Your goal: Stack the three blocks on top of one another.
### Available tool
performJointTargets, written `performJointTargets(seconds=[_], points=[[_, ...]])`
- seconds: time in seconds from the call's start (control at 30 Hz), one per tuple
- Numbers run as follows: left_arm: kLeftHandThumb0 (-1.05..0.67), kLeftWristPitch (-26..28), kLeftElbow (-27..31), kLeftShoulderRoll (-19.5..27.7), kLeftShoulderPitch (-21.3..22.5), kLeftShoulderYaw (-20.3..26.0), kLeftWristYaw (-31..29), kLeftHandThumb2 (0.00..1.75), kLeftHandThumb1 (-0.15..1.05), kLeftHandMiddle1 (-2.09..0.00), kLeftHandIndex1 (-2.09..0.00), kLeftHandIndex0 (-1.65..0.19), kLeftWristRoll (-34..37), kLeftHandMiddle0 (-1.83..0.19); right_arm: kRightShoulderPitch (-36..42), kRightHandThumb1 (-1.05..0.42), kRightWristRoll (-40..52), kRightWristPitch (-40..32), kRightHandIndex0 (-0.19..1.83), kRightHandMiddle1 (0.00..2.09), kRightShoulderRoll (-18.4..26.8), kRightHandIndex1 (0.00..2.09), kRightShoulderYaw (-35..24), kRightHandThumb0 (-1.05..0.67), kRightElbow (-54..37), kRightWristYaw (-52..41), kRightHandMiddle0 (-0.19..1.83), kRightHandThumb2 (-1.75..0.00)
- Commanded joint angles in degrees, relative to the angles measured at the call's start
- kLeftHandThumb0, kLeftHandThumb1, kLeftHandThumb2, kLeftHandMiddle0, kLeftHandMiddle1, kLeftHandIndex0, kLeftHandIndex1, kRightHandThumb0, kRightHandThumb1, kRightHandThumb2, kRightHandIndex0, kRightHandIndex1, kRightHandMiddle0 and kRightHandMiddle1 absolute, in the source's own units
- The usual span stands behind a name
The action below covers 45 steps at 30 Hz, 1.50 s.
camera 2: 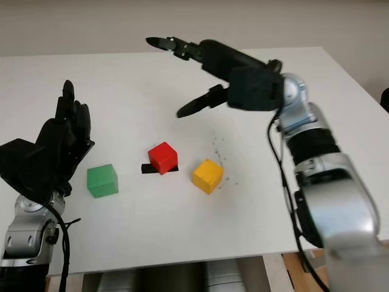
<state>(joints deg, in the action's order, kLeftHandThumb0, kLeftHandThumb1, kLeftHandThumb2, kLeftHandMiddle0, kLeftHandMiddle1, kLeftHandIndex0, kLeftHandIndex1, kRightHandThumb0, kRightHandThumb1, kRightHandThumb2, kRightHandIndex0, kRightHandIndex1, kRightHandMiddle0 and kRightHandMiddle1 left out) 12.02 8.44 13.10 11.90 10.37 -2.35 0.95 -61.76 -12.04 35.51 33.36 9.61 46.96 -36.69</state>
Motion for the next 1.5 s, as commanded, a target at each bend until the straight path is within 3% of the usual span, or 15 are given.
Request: performJointTargets(seconds=[0.0, 0.27, 0.53, 0.77, 1.47], points=[[-0.82, -0.6, 0.5, 0.7, -0.4, 0.3, -0.5, 0.68, 1.05, 0.00, 0.00, 0.19, 0.2, 0.19, 2.4, -0.83, 1.0, 1.5, 0.18, 0.21, 2.8, 0.13, -0.7, -0.62, -2.4, -2.3, 0.27, -0.05], [-0.81, 0.4, 0.9, 1.3, 0.2, 0.7, -1.3, 0.68, 1.05, 0.00, 0.00, 0.19, 0.8, 0.19, 9.8, -0.85, 2.4, 3.1, 0.11, 0.13, 10.4, 0.05, -0.8, -0.58, -13.4, -10.4, 0.32, -0.06], [-0.81, 0.3, 0.6, 1.4, 0.7, 1.1, -1.7, 0.68, 1.05, 0.00, 0.00, 0.19, 1.6, 0.19, 14.1, -0.86, -2.8, 11.7, 0.11, 0.12, 14.7, 0.06, 0.2, -0.57, -18.0, -8.6, 0.40, -0.05], [-0.81, 0.5, 0.6, 1.4, 0.8, 1.2, -2.1, 0.67, 1.05, 0.00, 0.00, 0.19, 2.1, 0.19, 15.0, -0.85, -6.4, 20.2, 0.13, 0.12, 14.1, 0.06, 1.9, -0.52, -14.4, -4.7, 0.52, -0.05], [-0.82, 1.4, 1.5, 1.7, 0.5, 1.0, -1.9, 0.67, 1.05, 0.00, 0.00, 0.19, 1.6, 0.19, 11.5, -0.88, -23.4, 26.8, 0.18, 0.23, 8.7, 0.06, 8.7, -0.69, -4.2, 16.1, 0.62, -0.06]])
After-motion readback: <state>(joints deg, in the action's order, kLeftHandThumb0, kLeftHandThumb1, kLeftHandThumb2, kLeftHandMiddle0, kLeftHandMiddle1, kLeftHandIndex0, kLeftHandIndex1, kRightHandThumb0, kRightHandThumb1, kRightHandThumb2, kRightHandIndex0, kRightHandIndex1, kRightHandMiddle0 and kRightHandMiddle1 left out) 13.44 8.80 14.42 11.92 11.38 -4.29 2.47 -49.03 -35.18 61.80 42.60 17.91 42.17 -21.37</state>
